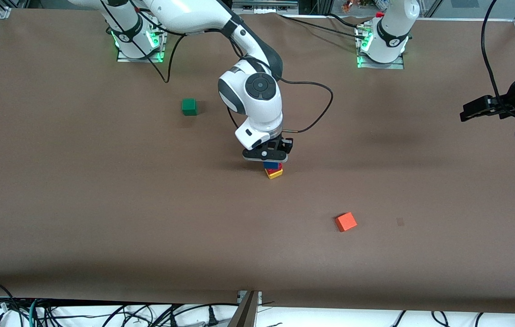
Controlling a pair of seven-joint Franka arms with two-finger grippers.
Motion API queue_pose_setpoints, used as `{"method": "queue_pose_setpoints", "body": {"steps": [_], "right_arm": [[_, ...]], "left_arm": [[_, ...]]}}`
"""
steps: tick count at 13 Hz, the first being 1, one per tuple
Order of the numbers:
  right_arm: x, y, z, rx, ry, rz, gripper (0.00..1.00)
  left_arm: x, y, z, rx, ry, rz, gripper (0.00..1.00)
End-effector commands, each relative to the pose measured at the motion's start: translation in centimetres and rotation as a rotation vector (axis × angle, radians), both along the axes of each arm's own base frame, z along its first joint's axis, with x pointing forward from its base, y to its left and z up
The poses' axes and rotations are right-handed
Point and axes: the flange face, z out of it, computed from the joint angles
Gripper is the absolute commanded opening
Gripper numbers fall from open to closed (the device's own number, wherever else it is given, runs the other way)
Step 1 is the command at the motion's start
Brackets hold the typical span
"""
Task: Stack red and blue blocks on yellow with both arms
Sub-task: 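Lower the blue cube onto the red cube and open the right gripper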
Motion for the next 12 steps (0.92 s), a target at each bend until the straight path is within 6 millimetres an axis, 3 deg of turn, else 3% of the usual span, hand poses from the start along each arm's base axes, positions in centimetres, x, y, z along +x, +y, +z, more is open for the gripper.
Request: {"method": "queue_pose_setpoints", "body": {"steps": [1, 4, 5, 6, 12], "right_arm": [[-0.3, 1.0, -0.7, -0.014, -0.02, -0.014, 0.57], [0.0, 0.7, -0.5, -0.022, -0.03, -0.003, 0.77], [0.2, 0.5, -0.3, -0.021, -0.033, 0.0, 0.93], [0.5, 0.2, 0.0, -0.021, -0.033, -0.003, 1.0], [1.8, -2.0, 2.1, -0.049, 0.007, -0.039, 1.0]], "left_arm": [[0.2, -0.3, 0.5, -0.026, -0.009, 0.001, 1.0], [0.2, -0.4, 0.5, -0.026, -0.009, 0.0, 1.0], [0.2, -0.3, 0.5, -0.026, -0.01, 0.001, 1.0], [0.2, -0.4, 0.5, -0.026, -0.01, 0.0, 1.0], [0.2, -0.4, 0.5, -0.026, -0.009, 0.0, 1.0]]}}
